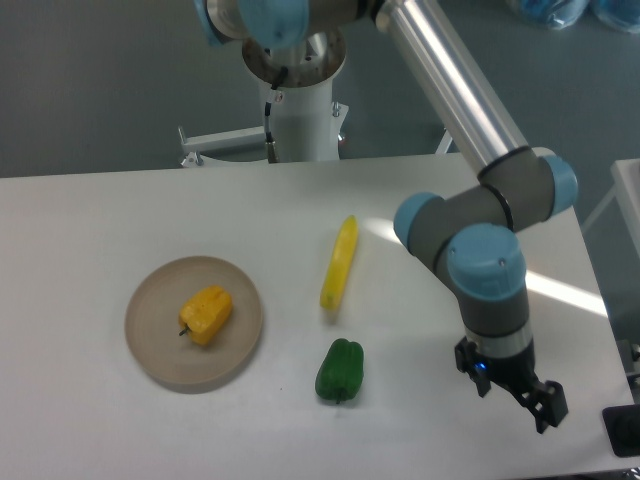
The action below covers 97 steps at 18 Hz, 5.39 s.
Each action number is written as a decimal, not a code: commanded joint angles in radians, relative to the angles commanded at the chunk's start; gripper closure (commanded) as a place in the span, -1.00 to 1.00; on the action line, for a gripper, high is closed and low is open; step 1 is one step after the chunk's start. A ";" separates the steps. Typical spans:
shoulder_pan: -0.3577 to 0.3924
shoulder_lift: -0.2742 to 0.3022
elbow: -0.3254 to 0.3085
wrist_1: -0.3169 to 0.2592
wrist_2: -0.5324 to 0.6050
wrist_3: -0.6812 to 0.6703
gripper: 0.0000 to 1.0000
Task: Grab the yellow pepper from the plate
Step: 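Move the open gripper across the table toward the plate, then lower the gripper over the yellow bell pepper on the plate, then close the gripper on the yellow bell pepper, then lift the yellow pepper off the plate and carry it toward the orange slice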
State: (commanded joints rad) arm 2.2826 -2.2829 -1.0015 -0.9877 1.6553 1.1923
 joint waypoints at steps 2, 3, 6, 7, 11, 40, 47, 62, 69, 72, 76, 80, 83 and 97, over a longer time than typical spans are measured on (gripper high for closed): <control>0.000 0.064 -0.031 -0.073 -0.040 -0.066 -1.00; -0.002 0.098 -0.045 -0.112 -0.049 -0.082 -1.00; -0.014 0.186 -0.103 -0.222 -0.100 -0.170 -1.00; -0.020 0.207 -0.120 -0.253 -0.127 -0.221 -1.00; -0.061 0.281 -0.248 -0.278 -0.189 -0.378 -1.00; -0.371 0.290 -0.628 0.084 -0.197 -0.539 -1.00; -0.397 0.277 -0.643 0.086 -0.164 -0.546 -1.00; -0.402 0.253 -0.641 0.109 -0.154 -0.550 -1.00; -0.402 0.250 -0.643 0.110 -0.154 -0.546 -0.17; -0.402 0.252 -0.640 0.110 -0.155 -0.545 -0.10; -0.402 0.255 -0.637 0.110 -0.155 -0.540 -0.01; -0.402 0.273 -0.614 0.107 -0.157 -0.536 -0.02; -0.394 0.298 -0.582 0.101 -0.155 -0.533 -0.02; -0.032 0.431 -0.548 0.009 -0.155 -0.142 -0.02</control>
State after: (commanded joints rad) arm 2.2501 -1.8515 -1.5494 -0.9787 1.5002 1.0506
